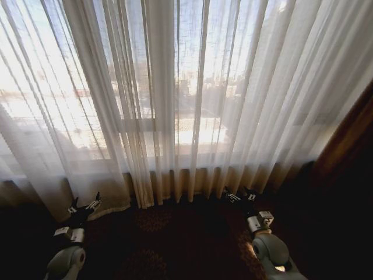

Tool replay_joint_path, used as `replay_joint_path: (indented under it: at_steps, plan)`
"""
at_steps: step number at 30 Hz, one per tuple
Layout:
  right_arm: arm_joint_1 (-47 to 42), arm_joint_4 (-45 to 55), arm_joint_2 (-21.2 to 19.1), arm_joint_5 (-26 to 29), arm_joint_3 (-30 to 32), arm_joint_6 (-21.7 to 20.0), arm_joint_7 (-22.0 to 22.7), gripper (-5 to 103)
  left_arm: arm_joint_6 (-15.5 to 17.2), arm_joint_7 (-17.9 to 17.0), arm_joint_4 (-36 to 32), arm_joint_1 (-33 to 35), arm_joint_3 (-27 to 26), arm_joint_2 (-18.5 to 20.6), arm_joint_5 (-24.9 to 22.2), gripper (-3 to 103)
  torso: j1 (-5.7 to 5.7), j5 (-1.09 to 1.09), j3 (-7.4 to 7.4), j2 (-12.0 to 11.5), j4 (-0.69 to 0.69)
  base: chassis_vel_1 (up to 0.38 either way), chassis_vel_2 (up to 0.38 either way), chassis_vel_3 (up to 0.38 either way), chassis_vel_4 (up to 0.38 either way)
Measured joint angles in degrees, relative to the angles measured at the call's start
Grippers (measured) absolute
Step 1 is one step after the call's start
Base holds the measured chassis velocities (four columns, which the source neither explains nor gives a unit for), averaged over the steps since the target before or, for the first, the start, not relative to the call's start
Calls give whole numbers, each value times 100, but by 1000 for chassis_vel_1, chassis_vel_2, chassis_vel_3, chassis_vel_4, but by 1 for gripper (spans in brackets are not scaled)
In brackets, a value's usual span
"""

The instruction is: Open the curtains by pulling them apart, changing their state from closed to fully open.

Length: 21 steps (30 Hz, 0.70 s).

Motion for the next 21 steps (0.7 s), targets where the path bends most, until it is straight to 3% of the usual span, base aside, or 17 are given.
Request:
replay_joint_path:
  at_steps: [14,21]
  plan:
    - [92,-157,28,-92,-51,28,3,100,0,0,0,0,0,0,0,100,-1,0,0,0,0,-7,4,4,-5]
    - [163,-216,16,-69,-76,46,-8,100,0,0,0,0,0,0,0,100,-2,0,-1,1,0,-121,137,105,-123]
